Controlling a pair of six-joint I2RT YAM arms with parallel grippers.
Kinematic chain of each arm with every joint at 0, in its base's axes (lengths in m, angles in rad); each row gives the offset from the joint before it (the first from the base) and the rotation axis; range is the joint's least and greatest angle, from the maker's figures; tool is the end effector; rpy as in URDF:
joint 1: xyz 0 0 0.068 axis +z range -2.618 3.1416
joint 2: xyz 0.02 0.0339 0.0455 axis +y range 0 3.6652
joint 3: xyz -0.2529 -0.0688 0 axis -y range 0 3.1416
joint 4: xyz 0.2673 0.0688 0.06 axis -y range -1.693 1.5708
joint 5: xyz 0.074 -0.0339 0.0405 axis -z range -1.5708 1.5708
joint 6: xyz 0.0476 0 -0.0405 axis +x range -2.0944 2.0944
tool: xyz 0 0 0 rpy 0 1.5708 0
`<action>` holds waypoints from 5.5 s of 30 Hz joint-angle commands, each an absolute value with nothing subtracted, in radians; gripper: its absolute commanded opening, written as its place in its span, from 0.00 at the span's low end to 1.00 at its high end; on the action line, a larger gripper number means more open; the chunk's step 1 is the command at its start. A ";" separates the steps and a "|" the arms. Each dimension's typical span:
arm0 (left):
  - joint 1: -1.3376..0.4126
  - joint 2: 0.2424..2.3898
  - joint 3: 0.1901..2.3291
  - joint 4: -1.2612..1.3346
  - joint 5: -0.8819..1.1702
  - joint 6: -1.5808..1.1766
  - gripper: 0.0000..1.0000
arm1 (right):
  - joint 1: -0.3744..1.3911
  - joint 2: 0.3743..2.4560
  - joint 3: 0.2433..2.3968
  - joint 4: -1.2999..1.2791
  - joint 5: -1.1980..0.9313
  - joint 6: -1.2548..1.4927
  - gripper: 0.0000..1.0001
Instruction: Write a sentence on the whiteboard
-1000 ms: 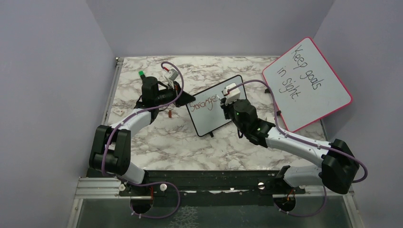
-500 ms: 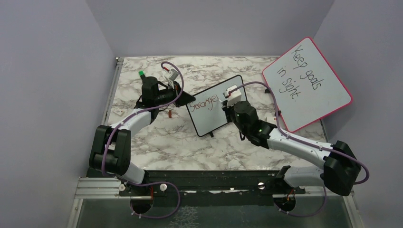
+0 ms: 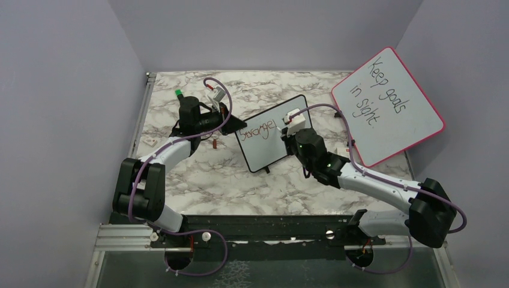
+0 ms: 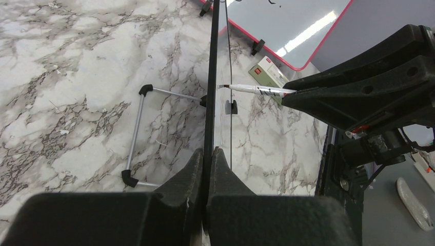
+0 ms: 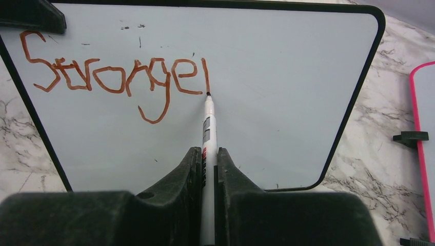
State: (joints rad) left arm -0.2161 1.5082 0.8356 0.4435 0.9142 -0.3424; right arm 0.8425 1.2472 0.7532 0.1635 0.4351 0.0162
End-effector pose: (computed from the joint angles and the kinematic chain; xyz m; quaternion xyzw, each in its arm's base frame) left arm 0.3348 -0.1121 0.2229 0.2295 0.7188 -0.4861 0.4409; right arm 0.2241 0.2211 0.2413 -0.2042 0.7781 0.0765 0.5891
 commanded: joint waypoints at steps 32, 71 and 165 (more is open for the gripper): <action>-0.221 1.547 0.832 0.336 0.861 -0.287 0.00 | 0.818 1.306 0.808 0.281 0.464 -0.042 0.01; -0.221 1.543 0.832 0.319 0.842 -0.282 0.00 | 0.784 1.146 0.737 0.195 0.473 -0.010 0.01; -0.221 1.543 0.837 0.308 0.812 -0.291 0.00 | 1.187 1.298 0.631 0.380 0.542 0.050 0.01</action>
State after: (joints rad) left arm -0.2180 1.5112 0.8490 0.4145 0.9039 -0.3363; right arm 1.1793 1.2758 0.5953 0.3237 0.5201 0.0303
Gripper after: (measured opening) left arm 0.026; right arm 0.165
